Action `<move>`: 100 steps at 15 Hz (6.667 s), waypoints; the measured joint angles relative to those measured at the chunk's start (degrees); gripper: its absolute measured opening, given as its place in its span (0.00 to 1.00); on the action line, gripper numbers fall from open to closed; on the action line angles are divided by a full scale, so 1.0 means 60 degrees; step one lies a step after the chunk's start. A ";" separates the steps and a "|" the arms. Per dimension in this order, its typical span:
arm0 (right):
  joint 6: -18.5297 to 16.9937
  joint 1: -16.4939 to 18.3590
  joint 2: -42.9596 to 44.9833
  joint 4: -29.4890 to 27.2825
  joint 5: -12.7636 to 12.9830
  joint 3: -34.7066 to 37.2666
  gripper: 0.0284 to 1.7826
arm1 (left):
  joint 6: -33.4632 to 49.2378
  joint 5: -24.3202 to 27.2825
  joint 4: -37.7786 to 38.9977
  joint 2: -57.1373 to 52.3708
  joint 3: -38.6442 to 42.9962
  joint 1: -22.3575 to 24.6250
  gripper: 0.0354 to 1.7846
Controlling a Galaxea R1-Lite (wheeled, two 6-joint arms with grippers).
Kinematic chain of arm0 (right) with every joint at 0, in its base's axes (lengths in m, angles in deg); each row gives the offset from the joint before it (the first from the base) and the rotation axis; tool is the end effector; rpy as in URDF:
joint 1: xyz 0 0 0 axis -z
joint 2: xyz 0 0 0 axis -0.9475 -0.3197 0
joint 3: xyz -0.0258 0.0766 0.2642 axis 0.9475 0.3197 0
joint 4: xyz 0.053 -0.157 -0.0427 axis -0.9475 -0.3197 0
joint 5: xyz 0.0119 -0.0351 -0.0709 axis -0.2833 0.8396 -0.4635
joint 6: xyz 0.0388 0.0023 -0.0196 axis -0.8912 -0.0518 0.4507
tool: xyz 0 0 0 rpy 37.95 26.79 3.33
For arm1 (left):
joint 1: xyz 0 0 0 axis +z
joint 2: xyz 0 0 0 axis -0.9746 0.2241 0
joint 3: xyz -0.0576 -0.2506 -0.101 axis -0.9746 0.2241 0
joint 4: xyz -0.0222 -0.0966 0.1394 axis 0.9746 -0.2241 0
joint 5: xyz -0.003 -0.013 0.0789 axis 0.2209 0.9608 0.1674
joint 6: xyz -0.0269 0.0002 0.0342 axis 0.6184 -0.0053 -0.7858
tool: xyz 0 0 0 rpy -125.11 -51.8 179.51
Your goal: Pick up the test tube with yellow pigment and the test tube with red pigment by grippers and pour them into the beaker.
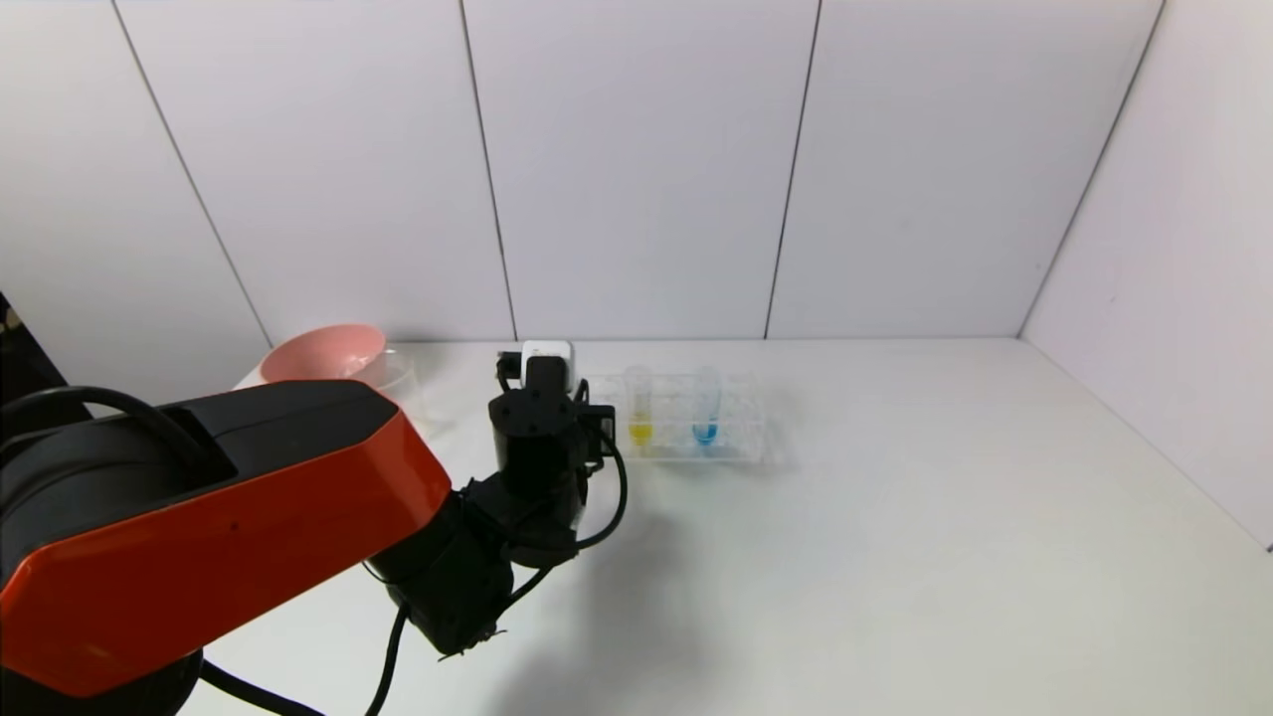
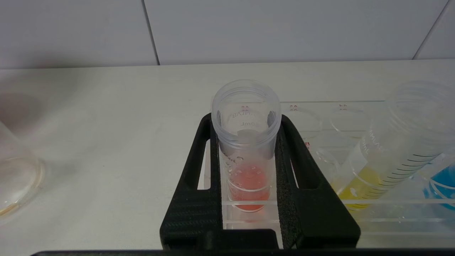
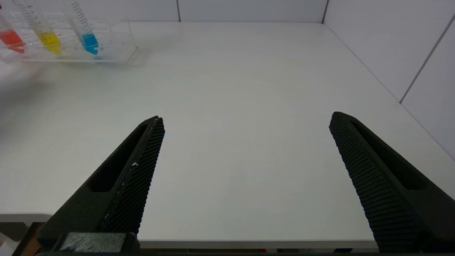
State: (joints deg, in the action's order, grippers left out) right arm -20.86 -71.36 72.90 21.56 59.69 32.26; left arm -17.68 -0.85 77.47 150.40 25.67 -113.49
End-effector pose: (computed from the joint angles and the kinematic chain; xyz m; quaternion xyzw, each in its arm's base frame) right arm 0.0008 0.0000 0.0755 0.0008 0.0016 -0.0023 1.0000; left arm 0.3348 -0.2140 0.0846 -0.0205 -0.0074 0.0135 0.9997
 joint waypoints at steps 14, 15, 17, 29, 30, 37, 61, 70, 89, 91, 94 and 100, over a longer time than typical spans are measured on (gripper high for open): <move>0.0000 0.0000 0.0000 0.0000 0.0000 0.0000 0.95 | -0.0366 -0.0138 0.0004 -0.0670 0.0132 -0.0077 0.23; 0.0000 0.0000 0.0000 0.0000 -0.0004 0.0000 0.95 | -0.0453 -0.0138 0.0000 -0.0766 0.0142 -0.0095 0.23; 0.0000 0.0000 0.0000 0.0004 -0.0004 0.0000 0.95 | -0.0479 -0.0134 -0.0008 -0.0904 0.0165 -0.0120 0.23; 0.0000 0.0000 0.0000 0.0000 -0.0004 0.0000 0.95 | -0.0866 -0.0087 -0.0120 -0.2095 0.0445 -0.0445 0.23; 0.0004 0.0000 0.0000 0.0000 -0.0004 0.0000 0.95 | -0.0908 -0.0071 -0.0146 -0.2237 0.0496 -0.0467 0.23; 0.0000 0.0000 0.0000 0.0000 -0.0004 0.0000 0.95 | -0.0959 -0.0051 -0.1392 -0.3694 0.0634 -0.0445 0.23; 0.0004 0.0000 0.0000 0.0004 0.0000 0.0000 0.95 | 0.0026 0.4452 -0.7359 -0.5342 -0.0914 0.4582 0.23; 0.0000 0.0000 0.0000 0.0000 -0.0004 0.0000 0.95 | -0.0110 0.6384 -0.8251 -0.5297 -0.1333 0.6638 0.23; 0.0000 0.0000 0.0000 0.0000 0.0000 0.0000 0.95 | -0.1022 0.7794 -0.9031 -0.4781 -0.1587 0.7867 0.23; 0.0000 0.0000 0.0000 0.0000 0.0000 0.0000 0.95 | -0.1022 0.8373 -0.9056 -0.4838 -0.1548 0.7950 0.23; 0.0004 0.0000 0.0000 0.0000 0.0000 0.0000 0.95 | -0.1252 0.9604 -0.9054 -0.4941 -0.1434 0.8379 0.23; 0.0000 0.0000 0.0000 0.0000 0.0000 0.0000 0.95 | -0.2975 1.1026 -0.9968 -0.4955 -0.1499 0.9159 0.23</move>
State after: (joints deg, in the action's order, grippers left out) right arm -20.86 -71.36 72.90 21.56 59.69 32.26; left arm -35.53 65.31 17.66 120.67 16.67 -58.53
